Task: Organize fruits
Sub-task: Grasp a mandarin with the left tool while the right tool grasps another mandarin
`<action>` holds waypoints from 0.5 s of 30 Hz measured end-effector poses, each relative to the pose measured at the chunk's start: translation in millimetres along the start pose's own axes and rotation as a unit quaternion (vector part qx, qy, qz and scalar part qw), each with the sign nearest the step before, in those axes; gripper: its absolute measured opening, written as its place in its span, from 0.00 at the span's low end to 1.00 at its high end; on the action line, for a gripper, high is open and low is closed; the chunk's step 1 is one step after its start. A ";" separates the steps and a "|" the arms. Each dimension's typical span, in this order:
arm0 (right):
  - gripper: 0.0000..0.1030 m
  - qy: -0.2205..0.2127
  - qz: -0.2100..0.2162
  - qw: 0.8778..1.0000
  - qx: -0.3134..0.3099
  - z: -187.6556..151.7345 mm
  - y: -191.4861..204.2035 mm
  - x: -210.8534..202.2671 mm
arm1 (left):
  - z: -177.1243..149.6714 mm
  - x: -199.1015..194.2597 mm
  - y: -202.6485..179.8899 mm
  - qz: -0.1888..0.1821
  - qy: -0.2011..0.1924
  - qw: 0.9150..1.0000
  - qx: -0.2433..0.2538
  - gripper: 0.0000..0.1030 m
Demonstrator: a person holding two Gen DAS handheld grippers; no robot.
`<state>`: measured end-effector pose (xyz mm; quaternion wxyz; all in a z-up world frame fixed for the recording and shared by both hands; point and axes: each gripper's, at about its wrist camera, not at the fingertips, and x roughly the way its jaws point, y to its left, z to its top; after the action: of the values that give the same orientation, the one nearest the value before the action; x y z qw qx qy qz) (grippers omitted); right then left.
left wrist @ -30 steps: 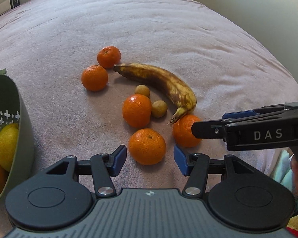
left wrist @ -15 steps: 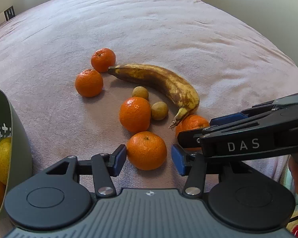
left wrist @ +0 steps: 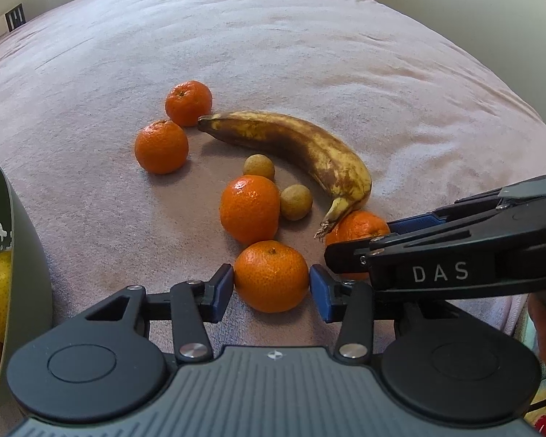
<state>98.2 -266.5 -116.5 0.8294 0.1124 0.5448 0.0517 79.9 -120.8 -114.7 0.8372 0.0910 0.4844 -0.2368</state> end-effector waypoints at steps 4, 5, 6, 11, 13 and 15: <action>0.42 0.000 -0.001 1.000 -0.002 -0.2 1.4 -1.1 | -0.1 -1.7 -1.0 0.003 0.001 1.000 0.004 0.49; 0.42 0.000 -0.001 1.000 -0.002 -0.4 1.9 -2.0 | -0.4 -2.6 -1.5 0.003 0.000 1.000 0.004 0.49; 0.42 0.001 0.000 1.000 -0.003 -0.7 2.7 -2.7 | -0.5 -3.3 -2.0 0.004 0.000 1.000 0.005 0.49; 0.42 0.005 0.007 1.000 -0.004 -4.2 4.3 -8.8 | -3.2 -8.4 -5.3 0.010 0.002 1.000 0.013 0.48; 0.42 0.001 0.007 1.000 -0.007 -5.4 5.3 -12.5 | -4.4 -11.4 -4.5 0.012 0.002 1.000 0.008 0.48; 0.42 -0.003 0.008 1.000 -0.010 -5.9 7.3 -16.0 | -5.6 -15.0 -3.3 0.014 0.003 1.000 0.003 0.48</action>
<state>86.6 -262.0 -102.7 0.8318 0.1085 0.5408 0.0630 67.7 -116.9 -104.5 0.8389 0.1006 0.4846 -0.2266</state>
